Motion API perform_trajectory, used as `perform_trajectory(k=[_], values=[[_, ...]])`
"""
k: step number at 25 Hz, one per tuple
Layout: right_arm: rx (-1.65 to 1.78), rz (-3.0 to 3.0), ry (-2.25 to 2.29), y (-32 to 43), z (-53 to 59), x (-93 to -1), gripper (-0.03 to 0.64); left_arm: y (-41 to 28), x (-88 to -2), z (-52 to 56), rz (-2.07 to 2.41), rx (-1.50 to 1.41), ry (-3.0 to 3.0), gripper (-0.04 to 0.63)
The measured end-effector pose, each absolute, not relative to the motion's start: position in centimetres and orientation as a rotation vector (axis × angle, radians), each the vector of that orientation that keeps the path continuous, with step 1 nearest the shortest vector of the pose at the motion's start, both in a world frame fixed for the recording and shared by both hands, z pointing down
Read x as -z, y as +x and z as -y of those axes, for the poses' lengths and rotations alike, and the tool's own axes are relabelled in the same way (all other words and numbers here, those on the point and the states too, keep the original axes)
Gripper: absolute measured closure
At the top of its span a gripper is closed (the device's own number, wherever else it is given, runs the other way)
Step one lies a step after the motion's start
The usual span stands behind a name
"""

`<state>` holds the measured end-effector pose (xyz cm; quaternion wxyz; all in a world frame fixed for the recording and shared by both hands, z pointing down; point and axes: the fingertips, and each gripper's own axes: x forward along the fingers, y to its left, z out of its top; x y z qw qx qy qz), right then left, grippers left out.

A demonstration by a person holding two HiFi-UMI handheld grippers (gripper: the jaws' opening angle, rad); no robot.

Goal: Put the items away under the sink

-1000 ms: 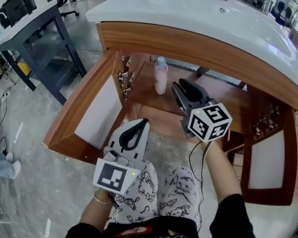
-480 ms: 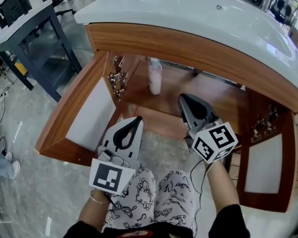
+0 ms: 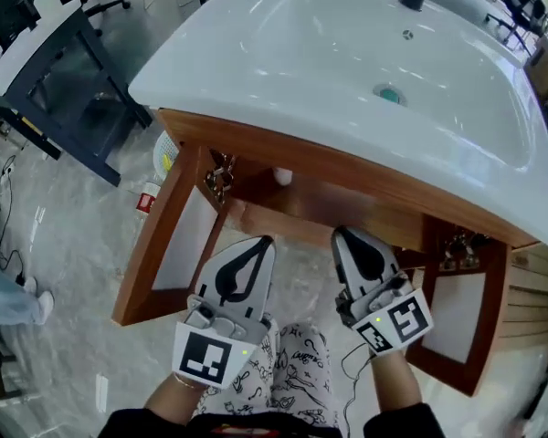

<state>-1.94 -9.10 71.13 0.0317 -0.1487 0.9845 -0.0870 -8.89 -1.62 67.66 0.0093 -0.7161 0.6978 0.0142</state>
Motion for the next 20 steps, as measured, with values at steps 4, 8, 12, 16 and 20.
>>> perform_trajectory(k=[4, 8, 12, 16, 20], values=[[0.214, -3.087, -0.51, -1.6, 6.7, -66.2, 0.609, -8.5, -63.1, 0.9, -2.176, -0.012, -2.332, 0.588], [0.289, -3.088, -0.536, -1.9, 5.7, -60.3, 0.609, -9.1, -57.8, 0.8, -2.236, -0.026, -2.362, 0.588], [0.347, -3.092, -0.551, -2.1, 5.6, -55.0, 0.609, -7.5, -52.9, 1.0, -2.099, 0.155, -2.397, 0.588], [0.332, -3.098, -0.581, -1.5, 5.6, -49.6, 0.61, -6.6, -48.6, 0.7, -2.062, 0.186, -2.467, 0.588], [0.316, -3.107, -0.631, -1.2, 5.5, -44.6, 0.609, -7.2, -44.1, 0.6, -2.124, 0.072, -2.492, 0.588]])
